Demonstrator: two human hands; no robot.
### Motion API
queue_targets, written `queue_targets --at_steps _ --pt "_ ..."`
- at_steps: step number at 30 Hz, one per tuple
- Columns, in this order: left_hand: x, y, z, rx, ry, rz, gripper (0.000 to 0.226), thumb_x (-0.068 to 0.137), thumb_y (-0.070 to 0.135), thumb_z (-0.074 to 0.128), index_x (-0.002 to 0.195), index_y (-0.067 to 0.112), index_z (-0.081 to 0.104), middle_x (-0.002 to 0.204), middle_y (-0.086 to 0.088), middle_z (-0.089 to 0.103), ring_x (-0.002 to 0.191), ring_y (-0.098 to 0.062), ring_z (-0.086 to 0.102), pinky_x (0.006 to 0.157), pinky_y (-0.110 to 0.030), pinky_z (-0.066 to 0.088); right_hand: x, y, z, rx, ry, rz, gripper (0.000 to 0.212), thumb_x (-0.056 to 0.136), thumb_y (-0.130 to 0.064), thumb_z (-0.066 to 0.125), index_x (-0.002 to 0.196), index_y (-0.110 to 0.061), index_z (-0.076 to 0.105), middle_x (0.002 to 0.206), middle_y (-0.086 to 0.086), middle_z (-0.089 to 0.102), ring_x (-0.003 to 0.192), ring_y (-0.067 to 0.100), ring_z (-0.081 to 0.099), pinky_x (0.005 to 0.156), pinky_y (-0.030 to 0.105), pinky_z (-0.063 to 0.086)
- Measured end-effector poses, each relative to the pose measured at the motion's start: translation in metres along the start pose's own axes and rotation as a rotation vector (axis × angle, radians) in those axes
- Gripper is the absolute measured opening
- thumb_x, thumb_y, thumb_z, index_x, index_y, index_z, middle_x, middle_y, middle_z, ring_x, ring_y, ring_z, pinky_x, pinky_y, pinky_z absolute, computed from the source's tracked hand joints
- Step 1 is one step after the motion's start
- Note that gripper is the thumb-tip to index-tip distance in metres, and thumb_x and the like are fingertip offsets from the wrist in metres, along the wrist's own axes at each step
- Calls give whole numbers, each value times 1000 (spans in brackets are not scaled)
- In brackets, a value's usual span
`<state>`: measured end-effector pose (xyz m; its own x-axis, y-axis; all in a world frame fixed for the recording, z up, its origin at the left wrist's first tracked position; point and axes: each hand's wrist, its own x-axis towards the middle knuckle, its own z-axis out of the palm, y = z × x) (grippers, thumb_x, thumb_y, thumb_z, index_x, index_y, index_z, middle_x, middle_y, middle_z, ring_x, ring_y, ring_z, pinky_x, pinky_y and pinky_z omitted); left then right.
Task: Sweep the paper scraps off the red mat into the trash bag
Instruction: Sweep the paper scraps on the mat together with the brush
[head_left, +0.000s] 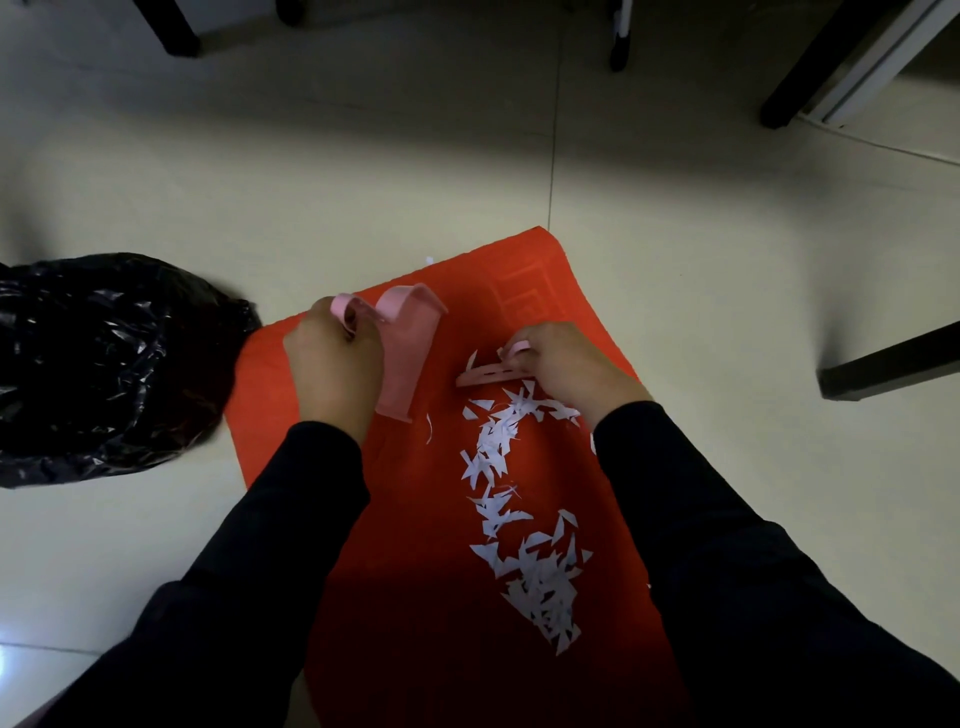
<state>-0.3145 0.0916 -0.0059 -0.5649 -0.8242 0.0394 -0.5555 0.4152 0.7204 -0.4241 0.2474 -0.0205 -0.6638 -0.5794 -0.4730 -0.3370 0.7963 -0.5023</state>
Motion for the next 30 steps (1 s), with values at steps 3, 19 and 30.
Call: queue_targets --at_steps 3,19,30 --pt "1 0 1 -2 -12 10 24 93 10 44 95 -5 63 93 -24 65 85 -33 56 58 -19 22 -3 -4 -10 26 48 20 23 95 -17 48 111 -10 64 116 11 62 106 26 57 90 32 47" --pt "-3 26 58 223 -336 245 20 89 11 49 98 9 66 91 -18 68 84 -35 62 62 -28 35 -10 25 -1 159 381 -14 19 93 -12 52 104 -7 67 108 13 63 98 26 57 84 31 44" --pt "-18 27 55 275 -383 324 22 89 8 47 99 8 66 92 -16 69 83 -35 62 64 -27 37 -17 24 4 122 339 0 20 94 -12 50 106 -9 66 109 11 63 96 22 56 74 23 36"
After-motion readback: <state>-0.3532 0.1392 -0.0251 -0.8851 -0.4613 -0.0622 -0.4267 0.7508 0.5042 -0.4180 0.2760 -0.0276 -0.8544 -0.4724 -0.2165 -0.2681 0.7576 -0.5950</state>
